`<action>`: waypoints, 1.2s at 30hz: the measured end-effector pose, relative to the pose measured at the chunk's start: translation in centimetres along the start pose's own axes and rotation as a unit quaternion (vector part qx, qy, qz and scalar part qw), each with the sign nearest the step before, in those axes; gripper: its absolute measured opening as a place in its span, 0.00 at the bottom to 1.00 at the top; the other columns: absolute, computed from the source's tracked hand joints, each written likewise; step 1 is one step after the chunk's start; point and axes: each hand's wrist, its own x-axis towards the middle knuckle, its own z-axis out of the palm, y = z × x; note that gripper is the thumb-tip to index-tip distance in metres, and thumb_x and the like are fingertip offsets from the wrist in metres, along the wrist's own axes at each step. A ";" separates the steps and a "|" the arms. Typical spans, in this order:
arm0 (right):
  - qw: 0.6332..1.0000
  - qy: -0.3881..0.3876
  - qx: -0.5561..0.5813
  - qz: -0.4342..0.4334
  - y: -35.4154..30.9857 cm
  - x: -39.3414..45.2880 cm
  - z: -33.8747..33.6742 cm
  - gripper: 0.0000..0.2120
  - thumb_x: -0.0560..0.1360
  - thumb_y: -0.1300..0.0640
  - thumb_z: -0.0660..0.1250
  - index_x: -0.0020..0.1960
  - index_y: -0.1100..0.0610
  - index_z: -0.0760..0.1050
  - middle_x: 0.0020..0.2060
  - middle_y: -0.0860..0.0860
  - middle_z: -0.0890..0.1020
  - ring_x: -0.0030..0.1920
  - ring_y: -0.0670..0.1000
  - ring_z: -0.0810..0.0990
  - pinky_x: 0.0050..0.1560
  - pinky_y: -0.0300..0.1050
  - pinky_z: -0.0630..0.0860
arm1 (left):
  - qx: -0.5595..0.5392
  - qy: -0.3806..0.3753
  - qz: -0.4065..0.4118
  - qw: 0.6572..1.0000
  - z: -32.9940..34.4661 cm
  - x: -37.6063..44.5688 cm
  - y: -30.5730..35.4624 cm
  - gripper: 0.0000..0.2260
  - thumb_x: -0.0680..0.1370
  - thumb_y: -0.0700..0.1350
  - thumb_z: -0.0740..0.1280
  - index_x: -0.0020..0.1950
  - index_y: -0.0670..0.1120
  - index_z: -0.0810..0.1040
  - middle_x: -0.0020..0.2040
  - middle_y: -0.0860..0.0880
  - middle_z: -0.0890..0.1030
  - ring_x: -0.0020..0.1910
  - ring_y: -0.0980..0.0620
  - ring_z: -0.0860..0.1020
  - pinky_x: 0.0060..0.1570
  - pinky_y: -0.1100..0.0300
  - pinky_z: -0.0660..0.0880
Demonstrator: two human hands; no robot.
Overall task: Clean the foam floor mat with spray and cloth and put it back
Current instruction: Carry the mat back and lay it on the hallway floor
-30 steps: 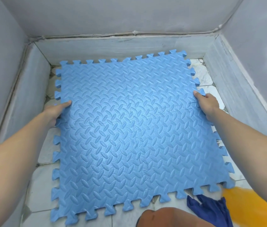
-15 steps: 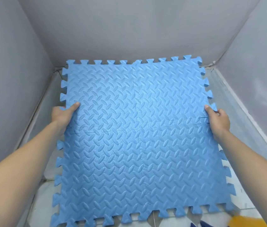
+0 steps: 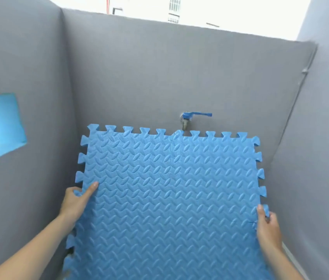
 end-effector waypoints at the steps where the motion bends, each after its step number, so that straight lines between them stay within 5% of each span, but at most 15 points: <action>1: 1.000 -0.008 0.000 0.002 -0.7 0.5 0.4 0.21 0.79 0.39 0.59 0.52 0.58 0.70 0.38 0.56 0.78 0.41 0.59 0.76 0.46 0.52 0.70 | -0.004 -0.007 -0.003 1.000 0.1 0.1 1.0 0.36 0.67 0.67 0.71 0.59 0.38 0.70 0.56 0.41 0.77 0.54 0.41 0.76 0.52 0.48 0.71; 5: 1.000 -0.018 -0.012 0.022 -0.7 1.9 2.0 0.22 0.79 0.39 0.59 0.53 0.60 0.70 0.40 0.56 0.79 0.43 0.59 0.77 0.52 0.55 0.73 | -0.001 0.004 -0.017 1.000 1.3 1.3 2.3 0.32 0.70 0.58 0.73 0.64 0.40 0.68 0.60 0.44 0.75 0.58 0.43 0.74 0.54 0.51 0.71; 8: 0.999 -0.020 -0.003 0.035 -0.5 2.2 2.5 0.18 0.80 0.46 0.61 0.48 0.63 0.68 0.34 0.56 0.74 0.37 0.57 0.72 0.46 0.54 0.70 | 0.005 0.005 -0.032 0.999 2.3 1.8 2.0 0.34 0.71 0.56 0.73 0.68 0.38 0.67 0.65 0.42 0.74 0.63 0.40 0.73 0.59 0.47 0.70; 12: 0.999 -0.013 0.013 0.051 0.4 3.7 3.0 0.18 0.80 0.45 0.61 0.51 0.62 0.69 0.37 0.57 0.76 0.41 0.59 0.74 0.49 0.54 0.69 | -0.019 -0.031 -0.027 0.999 3.5 2.9 2.3 0.37 0.66 0.59 0.76 0.65 0.38 0.71 0.58 0.48 0.77 0.60 0.41 0.76 0.56 0.50 0.72; 14: 0.998 -0.004 0.001 0.057 1.0 4.5 3.2 0.21 0.79 0.41 0.60 0.56 0.60 0.70 0.43 0.59 0.80 0.47 0.61 0.78 0.51 0.55 0.71 | -0.030 -0.059 -0.035 0.997 4.2 4.3 2.3 0.43 0.57 0.65 0.78 0.63 0.40 0.75 0.58 0.46 0.80 0.57 0.43 0.79 0.59 0.47 0.75; 18: 0.998 -0.019 -0.036 0.058 0.2 6.1 2.8 0.21 0.80 0.40 0.58 0.57 0.59 0.70 0.50 0.60 0.79 0.51 0.61 0.77 0.53 0.54 0.70 | -0.053 -0.080 -0.044 0.994 5.6 5.2 3.3 0.22 0.67 0.54 0.78 0.52 0.41 0.81 0.51 0.44 0.84 0.49 0.45 0.81 0.56 0.48 0.76; 22: 0.975 -0.068 -0.203 0.067 -2.1 8.5 2.9 0.27 0.78 0.44 0.62 0.69 0.63 0.69 0.64 0.65 0.75 0.65 0.65 0.73 0.65 0.56 0.70 | -0.060 -0.057 -0.025 0.996 6.1 6.0 3.4 0.26 0.67 0.55 0.77 0.59 0.43 0.78 0.56 0.47 0.81 0.56 0.44 0.78 0.58 0.48 0.74; 25: 0.967 -0.033 -0.245 -0.069 -10.2 8.7 3.1 0.33 0.75 0.48 0.66 0.73 0.62 0.61 0.70 0.64 0.67 0.70 0.64 0.67 0.70 0.59 0.66 | -0.070 -0.049 -0.012 0.996 6.8 6.5 2.8 0.30 0.68 0.56 0.76 0.64 0.42 0.75 0.58 0.49 0.79 0.60 0.45 0.77 0.59 0.51 0.73; 31: 0.867 -0.077 -0.264 -0.416 -30.9 4.3 7.2 0.31 0.81 0.44 0.58 0.78 0.59 0.56 0.77 0.56 0.61 0.78 0.56 0.54 0.77 0.55 0.53 | -0.077 -0.041 -0.008 0.996 7.3 7.2 2.0 0.37 0.63 0.62 0.77 0.65 0.42 0.75 0.61 0.48 0.79 0.59 0.46 0.78 0.61 0.49 0.74; 33: 0.810 -0.121 -0.353 -0.453 -34.2 3.7 9.8 0.32 0.81 0.40 0.55 0.77 0.58 0.59 0.76 0.56 0.63 0.79 0.56 0.53 0.78 0.56 0.47 | -0.081 -0.053 -0.011 0.995 7.4 7.6 1.8 0.40 0.61 0.63 0.77 0.65 0.42 0.74 0.61 0.47 0.79 0.59 0.45 0.78 0.60 0.48 0.74; 36: 0.755 -0.187 -0.485 -0.400 -34.7 3.4 13.2 0.31 0.80 0.34 0.49 0.65 0.57 0.71 0.67 0.57 0.75 0.71 0.58 0.67 0.76 0.61 0.49 | -0.073 -0.045 -0.002 0.996 7.7 7.9 1.6 0.34 0.66 0.60 0.76 0.64 0.41 0.75 0.61 0.46 0.79 0.59 0.44 0.77 0.59 0.48 0.74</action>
